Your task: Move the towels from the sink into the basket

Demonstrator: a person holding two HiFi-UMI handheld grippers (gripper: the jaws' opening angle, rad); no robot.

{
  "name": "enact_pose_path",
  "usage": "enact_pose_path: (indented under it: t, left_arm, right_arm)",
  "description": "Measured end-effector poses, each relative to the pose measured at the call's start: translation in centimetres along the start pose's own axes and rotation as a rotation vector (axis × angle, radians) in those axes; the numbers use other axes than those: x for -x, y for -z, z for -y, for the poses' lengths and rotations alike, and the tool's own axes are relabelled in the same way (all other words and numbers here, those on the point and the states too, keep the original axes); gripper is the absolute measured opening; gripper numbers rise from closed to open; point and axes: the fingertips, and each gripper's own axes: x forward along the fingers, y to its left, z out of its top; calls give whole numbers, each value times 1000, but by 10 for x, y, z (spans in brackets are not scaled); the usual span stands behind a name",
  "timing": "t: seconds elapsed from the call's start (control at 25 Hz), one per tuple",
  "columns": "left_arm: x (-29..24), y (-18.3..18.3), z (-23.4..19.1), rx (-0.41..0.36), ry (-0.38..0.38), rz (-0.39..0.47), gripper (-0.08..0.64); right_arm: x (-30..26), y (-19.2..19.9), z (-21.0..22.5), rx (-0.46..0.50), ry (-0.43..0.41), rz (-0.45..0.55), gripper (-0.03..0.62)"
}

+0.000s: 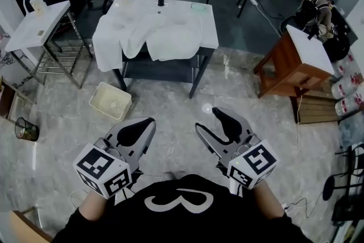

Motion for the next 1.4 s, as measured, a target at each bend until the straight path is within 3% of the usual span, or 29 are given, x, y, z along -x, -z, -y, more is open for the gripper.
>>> enact_pose_path:
  t: [0.36, 0.68, 1.04, 1.4]
  left_arm:
    - [-30, -11, -35, -19, -30, 6, 6]
    - [-100, -33, -100, 24, -109, -9, 6]
    - [-195, -63, -172, 78, -203, -23, 6]
    - [-240, -78, -227, 99, -304, -18, 6]
  right_arm:
    - [-36, 0, 43, 26, -12, 7, 218]
    - [-109, -8, 127, 7, -78, -5, 239]
    - [-194, 3, 243, 0, -136, -105, 293]
    - [-271, 29, 305, 80, -179, -222, 334]
